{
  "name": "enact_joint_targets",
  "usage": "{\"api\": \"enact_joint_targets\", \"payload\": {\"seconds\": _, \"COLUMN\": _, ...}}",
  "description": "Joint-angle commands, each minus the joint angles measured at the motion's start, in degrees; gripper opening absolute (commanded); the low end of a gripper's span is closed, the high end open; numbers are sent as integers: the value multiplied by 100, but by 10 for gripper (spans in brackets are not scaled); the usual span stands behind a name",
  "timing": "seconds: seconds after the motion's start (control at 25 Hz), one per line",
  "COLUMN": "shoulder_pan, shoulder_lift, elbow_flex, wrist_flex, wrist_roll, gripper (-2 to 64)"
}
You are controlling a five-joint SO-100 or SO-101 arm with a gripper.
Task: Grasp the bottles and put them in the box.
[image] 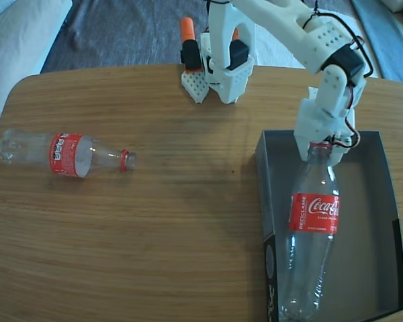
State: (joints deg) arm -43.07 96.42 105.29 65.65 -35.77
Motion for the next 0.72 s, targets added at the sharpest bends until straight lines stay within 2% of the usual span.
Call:
{"api": "enact_joint_targets", "payload": {"seconds": 0.0, "shoulder_pan": 114, "shoulder_lift": 132, "elbow_flex": -53, "wrist_flex": -18, "wrist_roll": -35, "gripper": 1}}
{"api": "enact_joint_targets", "payload": {"seconds": 0.12, "shoulder_pan": 185, "shoulder_lift": 132, "elbow_flex": -62, "wrist_flex": -18, "wrist_roll": -35, "gripper": 17}}
{"api": "enact_joint_targets", "payload": {"seconds": 0.16, "shoulder_pan": 220, "shoulder_lift": 141, "elbow_flex": -62, "wrist_flex": 9, "wrist_roll": -35, "gripper": 55}}
{"api": "enact_joint_targets", "payload": {"seconds": 0.32, "shoulder_pan": 343, "shoulder_lift": 149, "elbow_flex": -62, "wrist_flex": 70, "wrist_roll": -9, "gripper": 278}}
{"api": "enact_joint_targets", "payload": {"seconds": 0.4, "shoulder_pan": 396, "shoulder_lift": 149, "elbow_flex": -97, "wrist_flex": 70, "wrist_roll": -9, "gripper": 364}}
{"api": "enact_joint_targets", "payload": {"seconds": 0.48, "shoulder_pan": 404, "shoulder_lift": 149, "elbow_flex": -123, "wrist_flex": 70, "wrist_roll": -18, "gripper": 398}}
{"api": "enact_joint_targets", "payload": {"seconds": 0.68, "shoulder_pan": 422, "shoulder_lift": 149, "elbow_flex": -149, "wrist_flex": 44, "wrist_roll": -26, "gripper": 401}}
